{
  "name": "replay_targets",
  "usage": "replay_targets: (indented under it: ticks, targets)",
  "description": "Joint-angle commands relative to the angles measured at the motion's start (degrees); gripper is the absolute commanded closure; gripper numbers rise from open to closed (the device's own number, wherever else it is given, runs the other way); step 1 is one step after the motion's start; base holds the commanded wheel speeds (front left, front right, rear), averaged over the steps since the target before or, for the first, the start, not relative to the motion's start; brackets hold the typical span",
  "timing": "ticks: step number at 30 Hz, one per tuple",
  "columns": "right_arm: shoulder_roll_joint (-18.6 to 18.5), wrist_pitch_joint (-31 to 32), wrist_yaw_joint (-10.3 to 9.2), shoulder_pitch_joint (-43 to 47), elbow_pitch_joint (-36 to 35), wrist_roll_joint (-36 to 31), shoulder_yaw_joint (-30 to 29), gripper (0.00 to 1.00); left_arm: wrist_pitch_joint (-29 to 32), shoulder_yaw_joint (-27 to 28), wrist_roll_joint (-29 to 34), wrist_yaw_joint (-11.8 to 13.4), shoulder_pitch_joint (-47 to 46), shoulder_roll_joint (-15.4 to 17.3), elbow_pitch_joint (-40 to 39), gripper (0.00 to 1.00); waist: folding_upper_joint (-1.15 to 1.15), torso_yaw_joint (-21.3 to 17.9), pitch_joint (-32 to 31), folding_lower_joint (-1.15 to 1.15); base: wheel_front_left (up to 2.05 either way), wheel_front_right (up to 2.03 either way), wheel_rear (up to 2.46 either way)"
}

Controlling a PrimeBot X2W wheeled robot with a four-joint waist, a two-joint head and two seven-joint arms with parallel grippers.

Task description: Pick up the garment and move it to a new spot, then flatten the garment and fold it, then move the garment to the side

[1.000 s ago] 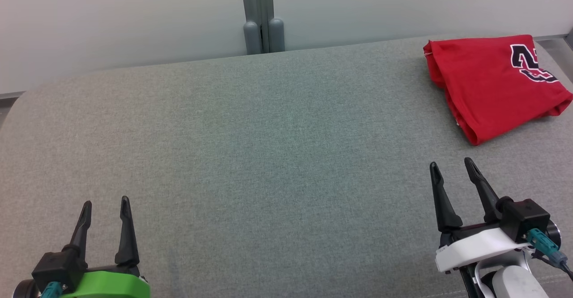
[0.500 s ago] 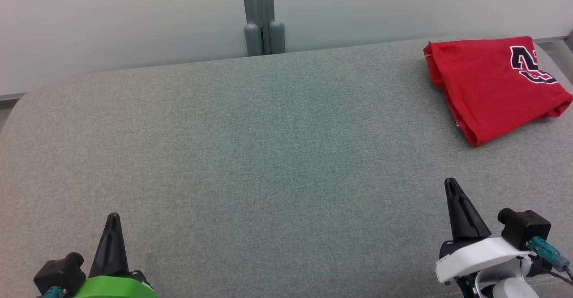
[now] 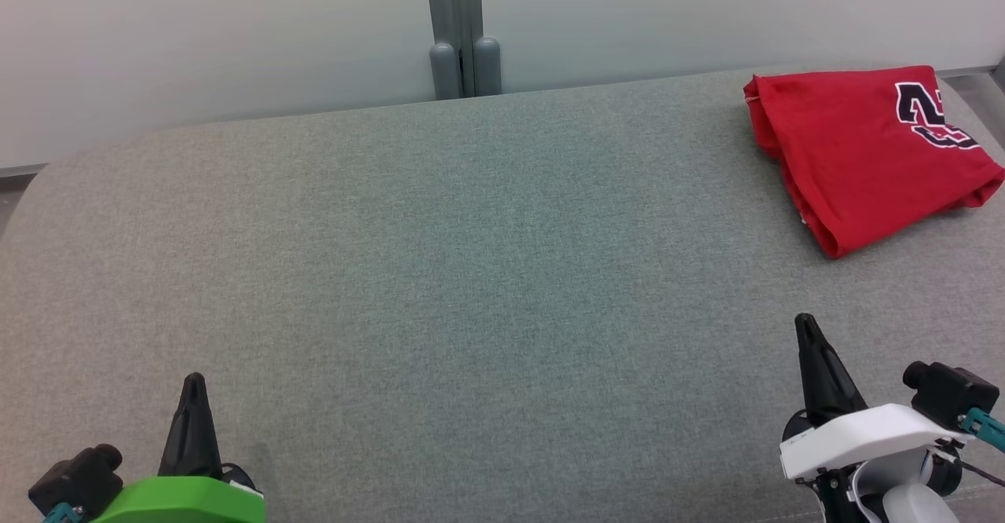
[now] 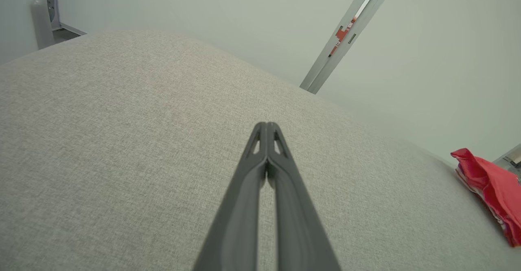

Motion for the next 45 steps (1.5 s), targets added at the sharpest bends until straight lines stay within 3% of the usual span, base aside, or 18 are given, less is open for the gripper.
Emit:
replay_targets:
  ticks: [1, 45]
  targets:
    - [-0.13, 0.52, 0.00, -1.67, -0.52, 2.47, -0.48, 1.00, 0.46, 0.33, -2.39, -0.03, -1.91, 0.31, -0.77, 1.00, 0.00, 0.01, -0.02, 0.00, 0.00, 0.00, 0.00]
    - [1.31, 8.63, 0.01, -3.79, 1.33, 33.91, -4.53, 1.00, 8.98, 0.75, -34.23, -0.10, -5.21, -0.17, -0.29, 1.00, 0.00, 0.38, -0.50, 0.00, 0.00, 0.00, 0.00]
